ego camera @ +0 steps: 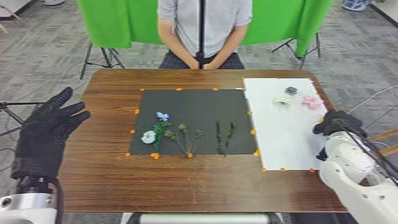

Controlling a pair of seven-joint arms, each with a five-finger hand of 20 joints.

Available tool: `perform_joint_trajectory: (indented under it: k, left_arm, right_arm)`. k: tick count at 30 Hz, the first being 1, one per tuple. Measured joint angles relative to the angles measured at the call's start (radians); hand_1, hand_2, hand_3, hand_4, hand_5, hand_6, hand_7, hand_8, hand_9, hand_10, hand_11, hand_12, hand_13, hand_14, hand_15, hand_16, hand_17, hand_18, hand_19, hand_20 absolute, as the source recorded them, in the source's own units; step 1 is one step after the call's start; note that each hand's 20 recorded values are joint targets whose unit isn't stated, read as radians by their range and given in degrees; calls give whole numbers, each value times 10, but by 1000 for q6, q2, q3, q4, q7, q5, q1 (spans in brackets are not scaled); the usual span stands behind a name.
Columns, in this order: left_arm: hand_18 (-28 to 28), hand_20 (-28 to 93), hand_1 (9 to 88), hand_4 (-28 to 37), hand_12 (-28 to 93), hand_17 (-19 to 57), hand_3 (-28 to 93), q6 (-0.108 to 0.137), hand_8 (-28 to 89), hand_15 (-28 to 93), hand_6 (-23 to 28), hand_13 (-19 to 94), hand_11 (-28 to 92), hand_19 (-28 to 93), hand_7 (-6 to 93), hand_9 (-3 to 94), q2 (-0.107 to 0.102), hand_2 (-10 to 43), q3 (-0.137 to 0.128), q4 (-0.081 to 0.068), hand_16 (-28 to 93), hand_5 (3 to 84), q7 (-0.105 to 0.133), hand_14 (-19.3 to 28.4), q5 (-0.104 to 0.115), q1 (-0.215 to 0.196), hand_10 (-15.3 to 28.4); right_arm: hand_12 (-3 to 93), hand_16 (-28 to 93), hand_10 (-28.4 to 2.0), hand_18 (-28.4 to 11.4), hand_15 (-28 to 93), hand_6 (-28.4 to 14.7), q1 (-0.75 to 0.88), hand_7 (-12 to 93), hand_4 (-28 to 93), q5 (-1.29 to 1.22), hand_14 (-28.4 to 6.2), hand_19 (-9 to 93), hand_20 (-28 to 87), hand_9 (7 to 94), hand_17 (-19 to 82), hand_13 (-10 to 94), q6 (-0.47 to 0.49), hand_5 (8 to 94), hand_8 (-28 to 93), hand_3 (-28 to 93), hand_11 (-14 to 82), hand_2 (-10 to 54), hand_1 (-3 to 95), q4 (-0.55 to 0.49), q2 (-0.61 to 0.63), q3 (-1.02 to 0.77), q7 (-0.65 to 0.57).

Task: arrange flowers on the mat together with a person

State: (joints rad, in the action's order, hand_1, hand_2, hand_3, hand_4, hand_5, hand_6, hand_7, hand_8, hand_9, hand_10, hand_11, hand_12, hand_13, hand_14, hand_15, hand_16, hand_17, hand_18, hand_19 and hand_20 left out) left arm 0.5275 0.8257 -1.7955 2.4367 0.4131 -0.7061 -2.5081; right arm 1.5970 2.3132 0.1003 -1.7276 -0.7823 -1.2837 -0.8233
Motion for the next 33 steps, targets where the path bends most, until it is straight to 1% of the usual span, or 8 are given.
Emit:
perform_joint_trajectory:
  k: [3, 6, 9, 15, 19, 22, 26, 33]
  left_arm:
    - [210, 83, 209, -283, 83, -104, 773, 0, -108, 557, 73, 226, 280, 501, 143, 333, 1, 85, 1, 0, -126, 350, 1, 268, 0, 0, 199]
    - [210, 83, 209, -283, 82, -104, 771, 0, -107, 557, 74, 226, 280, 501, 143, 333, 1, 86, 2, 0, -125, 351, 1, 268, -1, 0, 199]
    - [211, 83, 209, -283, 82, -104, 772, -1, -107, 557, 74, 226, 279, 501, 142, 333, 3, 86, 2, 0, -125, 350, 2, 268, -3, 0, 199]
    - [211, 83, 207, -283, 82, -105, 771, -4, -107, 557, 73, 226, 279, 500, 142, 333, 8, 84, 0, 0, -125, 349, 5, 268, -7, -2, 199]
    - [211, 83, 200, -283, 83, -105, 770, -8, -106, 557, 72, 226, 280, 499, 142, 333, 13, 82, -8, 0, -124, 348, 10, 268, -8, -9, 199]
    - [211, 84, 190, -283, 83, -105, 769, -14, -106, 556, 71, 226, 277, 499, 142, 333, 21, 77, -21, 0, -124, 346, 15, 268, -8, -21, 199]
    - [212, 86, 181, -283, 83, -105, 769, -20, -105, 552, 70, 226, 272, 499, 141, 333, 38, 71, -50, 0, -123, 345, 24, 268, -8, -47, 197]
    - [214, 92, 176, -283, 87, -101, 768, -22, -104, 552, 70, 230, 271, 503, 140, 334, 68, 69, -93, 1, -119, 344, 53, 269, -6, -103, 197]
  right_arm:
    - [295, 219, -48, -147, 511, 53, -30, 196, -282, 63, -35, 744, 83, 856, 307, 741, -39, 748, -23, 617, 84, -95, 559, 28, 19, 51, 9]
    - [348, 252, -31, -136, 506, 61, -49, 209, -283, 134, -14, 756, 91, 919, 318, 772, -152, 809, 1, 592, 97, -95, 597, 61, 37, 120, 10]
    - [358, 256, -31, -133, 513, 61, -51, 210, -283, 159, -14, 763, 94, 927, 321, 781, -231, 817, 3, 587, 103, -95, 603, 75, 40, 149, 11]
    - [370, 259, -31, -129, 526, 55, -36, 209, -283, 159, -12, 774, 97, 933, 325, 787, -240, 828, 4, 606, 116, -95, 601, 71, 38, 134, 14]
    - [371, 258, -32, -130, 532, 52, 1, 207, -283, 169, -15, 777, 97, 935, 325, 788, -310, 831, 6, 614, 121, -95, 599, 48, 38, 111, 4]
    - [374, 259, -34, -132, 533, 49, 28, 204, -283, 184, -15, 780, 97, 936, 325, 788, -369, 833, 9, 625, 121, -95, 593, 1, 39, 100, -6]
    - [377, 261, -36, -134, 535, 46, 23, 201, -283, 188, -17, 783, 98, 936, 323, 787, -384, 833, 13, 638, 121, -95, 588, -85, 40, 117, -1]
    - [382, 265, -42, -138, 545, 43, -167, 198, -283, 33, -22, 787, 98, 934, 318, 779, -392, 833, 23, 655, 122, -95, 581, -207, 23, 318, 137]
